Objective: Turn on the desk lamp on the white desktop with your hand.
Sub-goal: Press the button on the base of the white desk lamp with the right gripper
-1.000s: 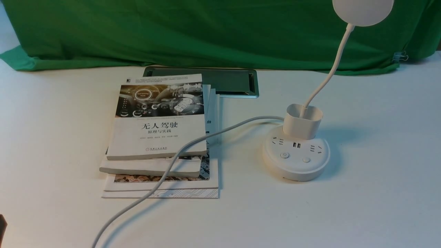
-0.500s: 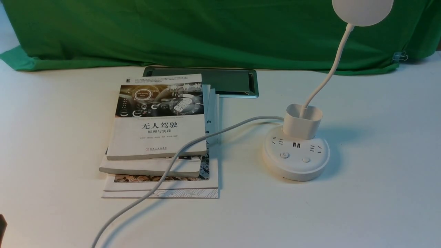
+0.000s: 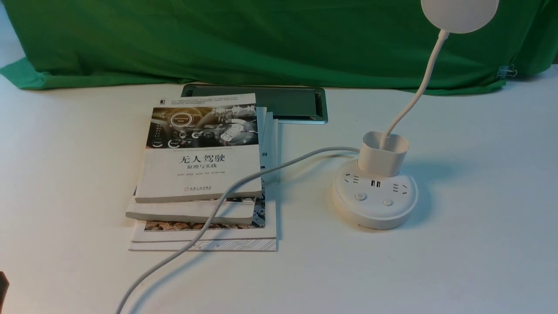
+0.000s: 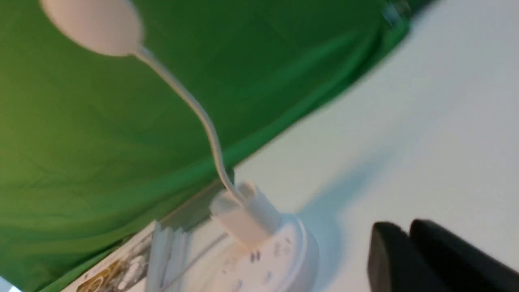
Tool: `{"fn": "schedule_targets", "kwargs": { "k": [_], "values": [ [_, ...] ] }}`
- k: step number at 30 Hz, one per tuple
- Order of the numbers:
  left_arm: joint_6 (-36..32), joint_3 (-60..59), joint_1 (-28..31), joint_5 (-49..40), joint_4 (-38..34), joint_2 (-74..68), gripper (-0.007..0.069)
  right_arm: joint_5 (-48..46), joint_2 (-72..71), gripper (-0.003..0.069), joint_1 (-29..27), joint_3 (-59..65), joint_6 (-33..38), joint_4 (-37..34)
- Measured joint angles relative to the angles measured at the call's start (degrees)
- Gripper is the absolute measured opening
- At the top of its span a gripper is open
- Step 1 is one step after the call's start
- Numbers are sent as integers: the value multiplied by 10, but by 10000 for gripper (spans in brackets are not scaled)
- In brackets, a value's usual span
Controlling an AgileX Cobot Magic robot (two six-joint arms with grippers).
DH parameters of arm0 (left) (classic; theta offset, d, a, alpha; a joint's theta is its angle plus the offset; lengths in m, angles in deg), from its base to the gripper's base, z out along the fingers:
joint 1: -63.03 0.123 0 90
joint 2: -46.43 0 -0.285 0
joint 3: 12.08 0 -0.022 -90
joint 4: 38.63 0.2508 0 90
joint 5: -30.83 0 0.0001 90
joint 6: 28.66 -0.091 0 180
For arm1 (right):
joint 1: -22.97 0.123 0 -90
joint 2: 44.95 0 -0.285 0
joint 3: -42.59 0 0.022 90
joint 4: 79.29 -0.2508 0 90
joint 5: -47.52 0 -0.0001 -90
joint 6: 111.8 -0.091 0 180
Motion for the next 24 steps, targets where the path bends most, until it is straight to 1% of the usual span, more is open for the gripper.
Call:
{"fn": "schedule_targets", "kwargs": {
  "k": [2,4,6,8,9,10,11,12,13,14,15,16,19,23,24],
  "values": [
    [0,0,0,0,0,0,21,3,19,37,5,-36,44,0],
    [0,0,0,0,0,0,21,-8,62,28,12,-90,107,0],
    [0,0,0,0,0,0,21,-56,127,27,24,-173,204,0],
    [0,0,0,0,0,0,21,-132,197,27,35,-247,285,0],
    [0,0,0,0,0,0,21,-132,197,27,36,-255,295,0],
    [0,0,0,0,0,0,21,-198,248,27,45,-309,347,0],
    [0,0,0,0,0,0,21,-227,270,27,48,-336,370,0],
    [0,0,0,0,0,0,21,-306,330,27,58,-414,422,0],
    [0,0,0,0,0,0,21,-352,368,27,64,-454,444,0],
    [0,0,0,0,0,0,21,-394,404,27,69,-490,459,0],
    [0,0,0,0,0,0,21,-402,411,27,71,-490,460,0],
    [0,0,0,0,0,0,21,-448,458,27,81,-533,472,1],
    [0,0,0,0,0,0,21,-512,549,27,114,-597,482,2],
    [0,0,0,0,0,0,21,-534,635,27,157,-614,485,14],
    [0,0,0,0,0,0,21,-534,640,27,160,-614,485,16]
  ]
}}
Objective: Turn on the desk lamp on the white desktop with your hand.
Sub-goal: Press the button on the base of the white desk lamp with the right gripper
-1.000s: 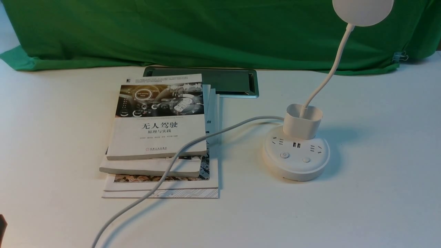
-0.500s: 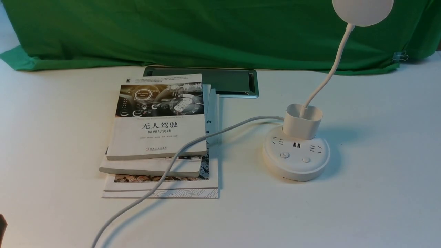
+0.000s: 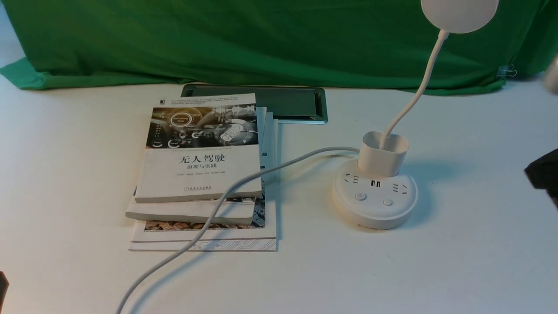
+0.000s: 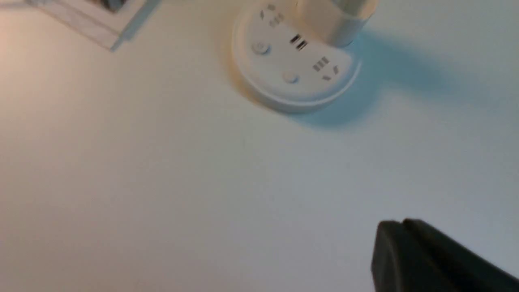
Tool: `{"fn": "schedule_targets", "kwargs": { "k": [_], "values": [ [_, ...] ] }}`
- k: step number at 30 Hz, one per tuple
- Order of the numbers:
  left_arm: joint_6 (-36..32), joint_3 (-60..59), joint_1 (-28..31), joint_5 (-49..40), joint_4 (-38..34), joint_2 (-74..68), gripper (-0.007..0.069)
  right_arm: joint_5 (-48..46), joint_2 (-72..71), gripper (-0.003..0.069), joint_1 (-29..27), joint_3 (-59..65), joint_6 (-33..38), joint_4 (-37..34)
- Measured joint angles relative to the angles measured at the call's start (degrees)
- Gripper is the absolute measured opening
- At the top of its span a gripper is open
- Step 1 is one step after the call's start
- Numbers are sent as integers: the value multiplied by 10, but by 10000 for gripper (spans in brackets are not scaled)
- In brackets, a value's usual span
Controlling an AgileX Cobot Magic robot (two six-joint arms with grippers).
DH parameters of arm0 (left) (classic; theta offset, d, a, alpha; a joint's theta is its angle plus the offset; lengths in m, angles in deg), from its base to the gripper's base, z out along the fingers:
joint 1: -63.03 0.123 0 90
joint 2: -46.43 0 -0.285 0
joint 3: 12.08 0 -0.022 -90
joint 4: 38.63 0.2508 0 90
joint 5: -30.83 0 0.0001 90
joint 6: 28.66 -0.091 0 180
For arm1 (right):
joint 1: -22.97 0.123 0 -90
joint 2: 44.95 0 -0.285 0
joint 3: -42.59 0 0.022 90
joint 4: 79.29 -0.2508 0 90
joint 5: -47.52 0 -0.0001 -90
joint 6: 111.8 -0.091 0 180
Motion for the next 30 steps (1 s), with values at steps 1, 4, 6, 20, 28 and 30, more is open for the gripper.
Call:
{"fn": "schedule_targets", "kwargs": {
  "k": [1,4,6,20,28,30],
  "values": [
    [0,0,0,0,0,0,21,-1,25,27,14,-1,0,3],
    [0,0,0,0,0,0,21,11,87,27,45,-1,0,8],
    [0,0,0,0,0,0,21,26,113,27,58,-1,1,8],
    [0,0,0,0,0,0,21,181,270,29,86,-1,-2,16],
    [0,0,0,0,0,0,21,251,312,30,86,-1,-19,39],
    [0,0,0,0,0,0,21,257,322,30,86,-1,-31,53]
  ]
}}
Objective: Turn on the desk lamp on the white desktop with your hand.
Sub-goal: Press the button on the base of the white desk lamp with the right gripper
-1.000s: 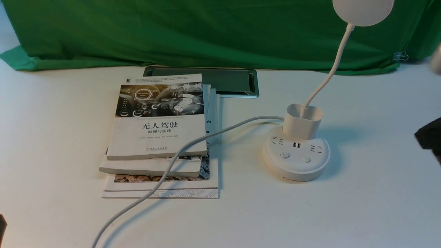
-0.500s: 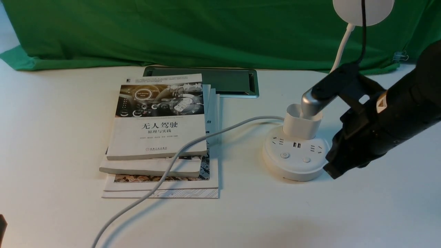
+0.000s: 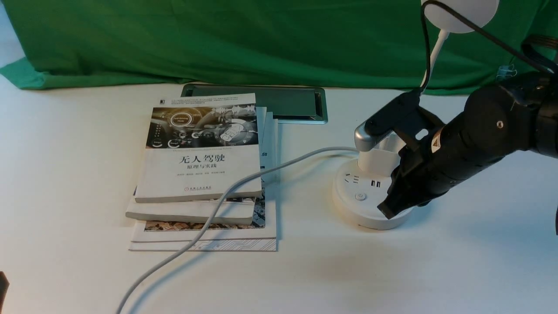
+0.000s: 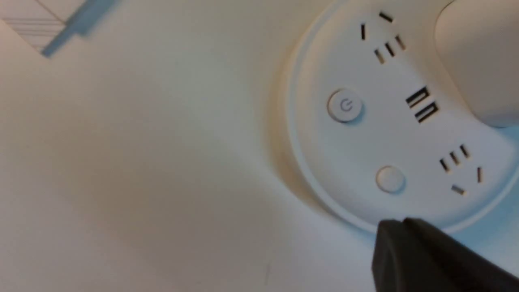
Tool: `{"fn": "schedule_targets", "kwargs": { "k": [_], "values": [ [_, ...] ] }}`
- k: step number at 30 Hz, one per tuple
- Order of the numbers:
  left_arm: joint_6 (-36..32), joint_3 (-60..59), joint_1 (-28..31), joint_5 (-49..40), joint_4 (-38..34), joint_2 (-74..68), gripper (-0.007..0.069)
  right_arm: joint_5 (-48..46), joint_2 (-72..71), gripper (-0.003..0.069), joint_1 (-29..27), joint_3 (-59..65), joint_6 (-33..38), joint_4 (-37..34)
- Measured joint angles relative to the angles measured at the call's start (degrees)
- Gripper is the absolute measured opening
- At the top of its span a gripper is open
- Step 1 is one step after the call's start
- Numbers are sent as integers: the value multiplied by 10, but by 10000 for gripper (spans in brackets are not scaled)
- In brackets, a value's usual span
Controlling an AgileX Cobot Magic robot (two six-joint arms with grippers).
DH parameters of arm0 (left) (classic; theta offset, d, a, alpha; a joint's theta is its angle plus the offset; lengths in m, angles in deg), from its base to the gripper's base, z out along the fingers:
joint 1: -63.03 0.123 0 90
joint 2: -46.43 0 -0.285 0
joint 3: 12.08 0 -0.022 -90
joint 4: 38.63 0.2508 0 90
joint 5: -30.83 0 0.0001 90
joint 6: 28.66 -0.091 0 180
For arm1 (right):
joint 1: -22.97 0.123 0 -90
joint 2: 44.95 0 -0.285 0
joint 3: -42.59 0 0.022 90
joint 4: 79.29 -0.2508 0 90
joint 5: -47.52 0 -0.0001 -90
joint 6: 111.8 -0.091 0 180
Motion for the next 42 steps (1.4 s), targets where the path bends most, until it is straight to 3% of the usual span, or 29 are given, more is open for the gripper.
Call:
{"fn": "schedule_targets", "kwargs": {
  "k": [21,42],
  "values": [
    [0,0,0,0,0,0,21,53,75,30,-1,0,-90,81],
    [0,0,0,0,0,0,21,99,75,30,-2,0,-92,85]
  ]
}}
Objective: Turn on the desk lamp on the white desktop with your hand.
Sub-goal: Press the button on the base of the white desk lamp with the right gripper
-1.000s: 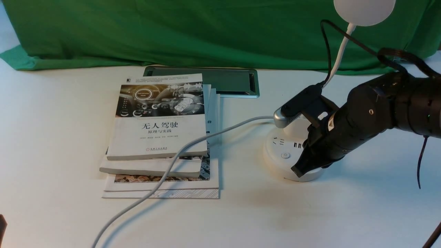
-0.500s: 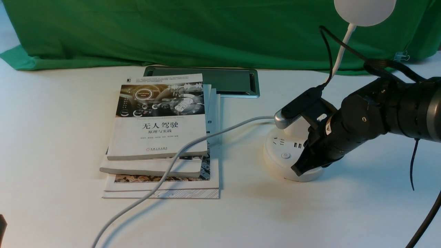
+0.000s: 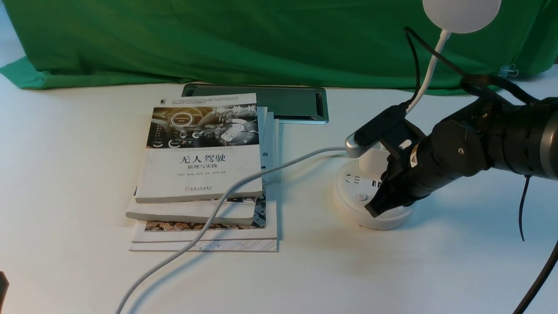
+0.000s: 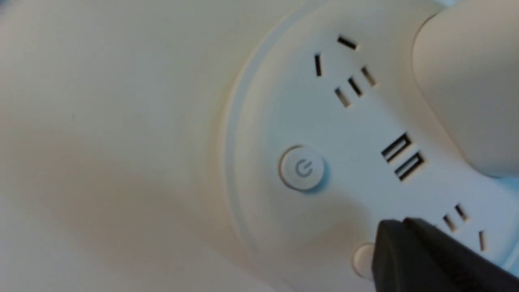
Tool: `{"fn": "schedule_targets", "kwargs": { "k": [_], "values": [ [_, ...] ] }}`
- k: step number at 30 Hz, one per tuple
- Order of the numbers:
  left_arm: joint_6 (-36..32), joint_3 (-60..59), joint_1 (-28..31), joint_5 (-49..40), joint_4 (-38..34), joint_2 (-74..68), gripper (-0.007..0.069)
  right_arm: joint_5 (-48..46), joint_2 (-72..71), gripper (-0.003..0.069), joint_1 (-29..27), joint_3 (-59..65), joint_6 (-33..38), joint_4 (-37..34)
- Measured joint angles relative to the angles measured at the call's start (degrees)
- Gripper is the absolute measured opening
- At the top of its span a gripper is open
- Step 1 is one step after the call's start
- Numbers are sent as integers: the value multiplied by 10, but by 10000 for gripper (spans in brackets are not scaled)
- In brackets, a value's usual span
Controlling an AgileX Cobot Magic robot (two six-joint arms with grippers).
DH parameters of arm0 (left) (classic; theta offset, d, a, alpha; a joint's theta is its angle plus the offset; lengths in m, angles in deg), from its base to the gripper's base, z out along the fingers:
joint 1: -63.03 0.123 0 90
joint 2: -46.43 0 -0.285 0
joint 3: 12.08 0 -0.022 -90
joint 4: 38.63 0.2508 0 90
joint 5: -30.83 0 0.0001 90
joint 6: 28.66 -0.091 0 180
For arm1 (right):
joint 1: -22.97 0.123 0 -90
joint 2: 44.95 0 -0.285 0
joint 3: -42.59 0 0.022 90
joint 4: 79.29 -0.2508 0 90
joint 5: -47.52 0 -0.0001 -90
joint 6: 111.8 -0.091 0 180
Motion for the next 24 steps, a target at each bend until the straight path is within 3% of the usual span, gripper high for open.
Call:
{"fn": "schedule_targets", "kwargs": {
  "k": [24],
  "values": [
    [0,0,0,0,0,0,21,4,24,30,0,-10,-1,5]
  ]
}}
